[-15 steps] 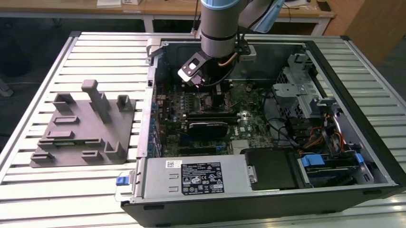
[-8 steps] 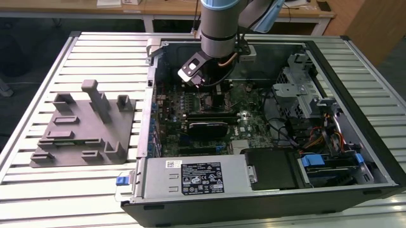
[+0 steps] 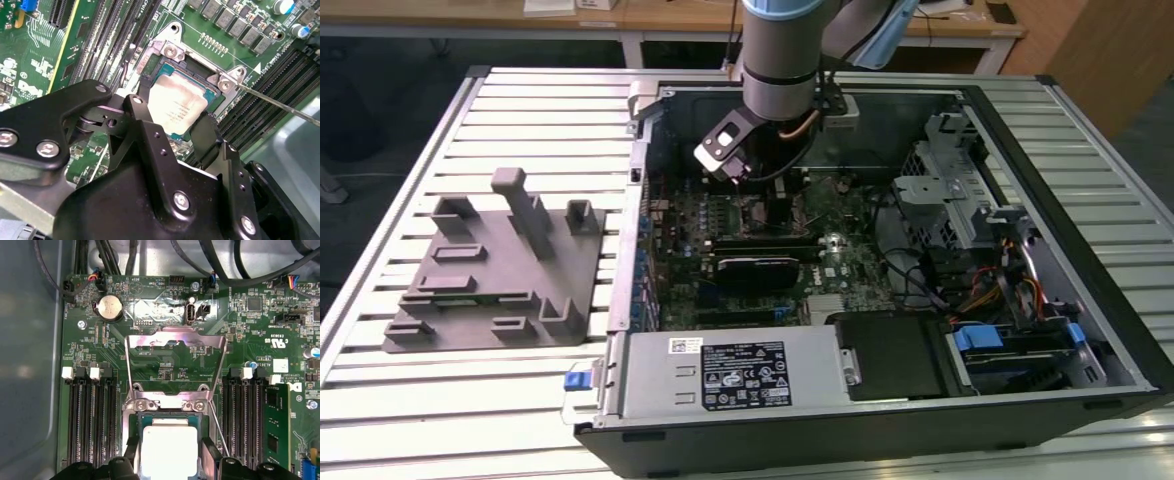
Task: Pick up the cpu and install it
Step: 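Place the cpu into insertion slot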
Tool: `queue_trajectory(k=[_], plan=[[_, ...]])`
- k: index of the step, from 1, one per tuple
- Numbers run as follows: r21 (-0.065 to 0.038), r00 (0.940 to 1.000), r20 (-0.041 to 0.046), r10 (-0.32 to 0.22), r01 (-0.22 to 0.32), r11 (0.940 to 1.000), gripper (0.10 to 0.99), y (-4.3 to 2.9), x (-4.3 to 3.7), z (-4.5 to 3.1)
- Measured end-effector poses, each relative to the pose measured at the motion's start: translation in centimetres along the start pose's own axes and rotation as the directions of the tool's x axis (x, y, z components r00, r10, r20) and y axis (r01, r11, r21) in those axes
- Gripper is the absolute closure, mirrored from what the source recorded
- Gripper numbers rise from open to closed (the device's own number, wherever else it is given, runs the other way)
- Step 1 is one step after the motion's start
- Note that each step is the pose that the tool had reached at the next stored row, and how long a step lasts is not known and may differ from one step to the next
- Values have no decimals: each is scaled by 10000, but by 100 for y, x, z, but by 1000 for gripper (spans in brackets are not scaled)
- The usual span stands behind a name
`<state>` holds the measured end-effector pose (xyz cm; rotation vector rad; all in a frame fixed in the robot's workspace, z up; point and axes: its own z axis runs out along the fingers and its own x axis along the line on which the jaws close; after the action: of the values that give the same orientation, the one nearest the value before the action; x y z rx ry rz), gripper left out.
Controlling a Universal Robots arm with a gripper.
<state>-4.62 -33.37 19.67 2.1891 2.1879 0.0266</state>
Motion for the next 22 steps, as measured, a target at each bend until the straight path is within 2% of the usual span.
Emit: queue_trajectory(k=[5, 13, 14, 15, 17, 18, 20, 21, 22], plan=[[0, 10000, 0, 0, 0, 10000, 486, 4, -2, -92], [0, 10000, -1, 0, 0, 10000, 502, 4, -2, -99], [0, 10000, 0, 0, 0, 10000, 624, 5, -2, -100], [0, 10000, -1, 0, 0, 10000, 624, 4, -2, -100], [0, 10000, 0, 0, 0, 10000, 741, 5, -2, -100], [0, 10000, -1, 0, 0, 10000, 741, 5, -2, -101], [0, 10000, 0, 0, 0, 10000, 859, 5, -2, -101], [0, 10000, 0, 0, 0, 10000, 859, 5, -2, -102], [0, 10000, 0, 0, 0, 10000, 918, 4, -2, -102]])
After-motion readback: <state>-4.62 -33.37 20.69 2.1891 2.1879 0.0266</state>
